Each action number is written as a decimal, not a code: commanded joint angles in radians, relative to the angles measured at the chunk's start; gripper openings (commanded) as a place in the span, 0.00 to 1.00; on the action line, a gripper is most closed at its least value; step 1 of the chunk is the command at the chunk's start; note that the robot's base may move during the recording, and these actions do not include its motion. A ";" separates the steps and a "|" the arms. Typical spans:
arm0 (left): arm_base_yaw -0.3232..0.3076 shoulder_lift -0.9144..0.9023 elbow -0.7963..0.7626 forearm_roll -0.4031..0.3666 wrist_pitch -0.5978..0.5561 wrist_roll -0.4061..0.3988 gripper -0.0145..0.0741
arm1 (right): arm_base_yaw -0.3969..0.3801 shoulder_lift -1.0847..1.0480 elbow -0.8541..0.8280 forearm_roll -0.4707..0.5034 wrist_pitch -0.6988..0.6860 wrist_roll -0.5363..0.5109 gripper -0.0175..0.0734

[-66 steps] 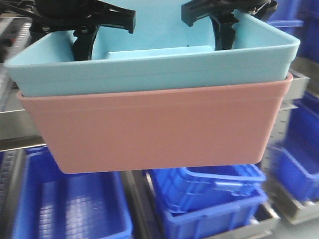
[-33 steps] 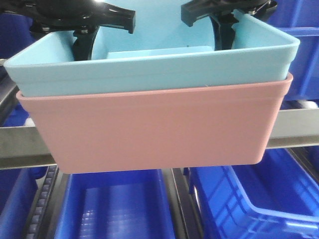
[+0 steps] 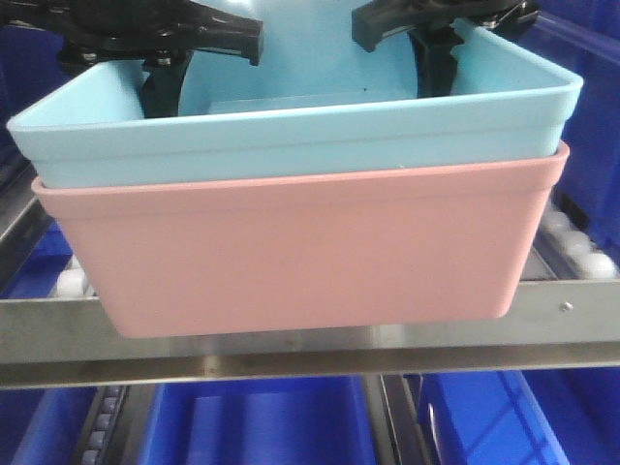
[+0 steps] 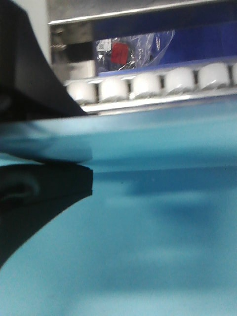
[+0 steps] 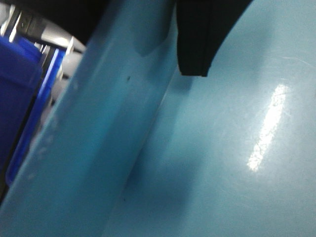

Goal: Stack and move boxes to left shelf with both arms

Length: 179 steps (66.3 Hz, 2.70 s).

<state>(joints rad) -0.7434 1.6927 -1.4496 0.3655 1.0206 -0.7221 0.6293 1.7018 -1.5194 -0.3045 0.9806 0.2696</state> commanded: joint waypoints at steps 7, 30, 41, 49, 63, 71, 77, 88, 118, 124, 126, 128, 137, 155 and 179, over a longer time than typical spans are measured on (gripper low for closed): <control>-0.058 -0.051 -0.054 -0.127 -0.272 0.005 0.16 | 0.052 -0.047 -0.046 0.164 -0.234 0.017 0.25; -0.058 -0.051 -0.054 -0.127 -0.272 0.005 0.16 | 0.052 -0.047 -0.046 0.164 -0.234 0.017 0.25; -0.058 -0.051 -0.054 -0.127 -0.272 0.005 0.16 | 0.052 -0.047 -0.046 0.164 -0.234 0.017 0.25; -0.058 -0.051 -0.054 -0.127 -0.272 0.005 0.16 | 0.052 -0.047 -0.046 0.164 -0.235 0.017 0.25; -0.058 -0.051 -0.054 -0.127 -0.272 0.005 0.16 | 0.052 -0.047 -0.046 0.164 -0.234 0.017 0.25; -0.058 -0.051 -0.054 -0.127 -0.272 0.005 0.16 | 0.052 -0.047 -0.046 0.164 -0.234 0.017 0.25; -0.058 -0.051 -0.054 -0.127 -0.272 0.005 0.16 | 0.052 -0.047 -0.046 0.164 -0.234 0.017 0.25; -0.058 -0.051 -0.054 -0.127 -0.272 0.005 0.16 | 0.052 -0.047 -0.046 0.164 -0.234 0.017 0.25; -0.058 -0.051 -0.054 -0.127 -0.272 0.005 0.16 | 0.052 -0.047 -0.046 0.164 -0.234 0.017 0.25; -0.058 -0.051 -0.054 -0.127 -0.272 0.005 0.16 | 0.052 -0.047 -0.046 0.164 -0.236 0.017 0.25; -0.058 -0.051 -0.054 -0.127 -0.272 0.005 0.16 | 0.052 -0.047 -0.046 0.164 -0.238 0.017 0.25; -0.058 -0.051 -0.054 -0.127 -0.273 0.005 0.16 | 0.052 -0.047 -0.046 0.164 -0.239 0.017 0.25; -0.058 -0.051 -0.054 -0.121 -0.324 0.005 0.16 | 0.052 -0.047 -0.046 0.164 -0.238 0.017 0.25; -0.034 -0.058 -0.056 -0.042 -0.321 0.005 0.16 | 0.033 -0.047 -0.047 0.149 -0.231 0.017 0.25; 0.089 -0.064 -0.056 -0.042 -0.390 0.005 0.16 | -0.037 -0.029 -0.096 0.147 -0.289 0.001 0.25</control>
<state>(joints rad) -0.6561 1.6893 -1.4496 0.3679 0.8762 -0.7180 0.5699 1.7168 -1.5404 -0.2689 0.8774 0.2990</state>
